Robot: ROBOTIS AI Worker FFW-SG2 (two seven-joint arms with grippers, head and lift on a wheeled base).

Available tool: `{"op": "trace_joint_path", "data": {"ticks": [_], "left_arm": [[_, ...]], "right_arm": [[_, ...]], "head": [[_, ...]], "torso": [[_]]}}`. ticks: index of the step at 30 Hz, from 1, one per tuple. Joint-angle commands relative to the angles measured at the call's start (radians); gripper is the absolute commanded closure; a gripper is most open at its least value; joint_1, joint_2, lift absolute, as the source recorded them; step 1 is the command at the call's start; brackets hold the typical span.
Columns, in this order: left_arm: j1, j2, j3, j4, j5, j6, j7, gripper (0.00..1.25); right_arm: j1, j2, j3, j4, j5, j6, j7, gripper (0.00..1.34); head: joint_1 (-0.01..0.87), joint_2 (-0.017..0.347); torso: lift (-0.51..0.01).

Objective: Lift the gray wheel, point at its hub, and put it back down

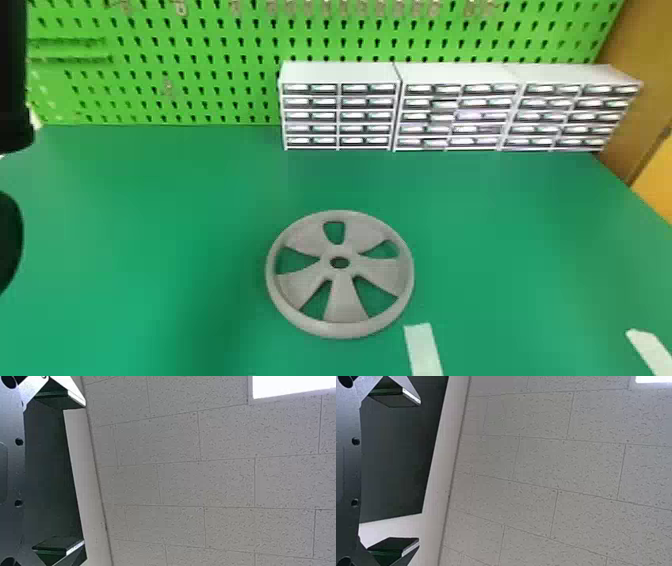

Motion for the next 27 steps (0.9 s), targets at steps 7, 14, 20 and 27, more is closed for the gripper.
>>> {"op": "trace_joint_path", "data": {"ticks": [7, 14, 20, 27], "left_arm": [[0.040, 0.001, -0.028, 0.000, 0.006, 0.003, 0.006, 0.08], [0.080, -0.002, -0.034, 0.000, 0.016, 0.015, 0.013, 0.08], [0.121, -0.004, -0.033, 0.000, 0.028, 0.017, 0.021, 0.08], [0.165, -0.007, -0.037, -0.002, 0.040, 0.023, 0.023, 0.08]], "right_arm": [[0.037, -0.008, 0.023, 0.008, 0.012, 0.048, -0.013, 0.08], [0.073, 0.006, 0.015, 0.031, 0.011, 0.048, -0.018, 0.08], [0.112, 0.003, 0.018, 0.037, 0.008, 0.048, -0.019, 0.08], [0.168, -0.010, 0.023, 0.037, -0.003, 0.047, -0.019, 0.08]], "head": [[0.692, 0.048], [0.692, 0.048], [0.692, 0.048], [0.692, 0.048]], "torso": [[-0.088], [-0.088], [-0.088], [-0.088]]}}
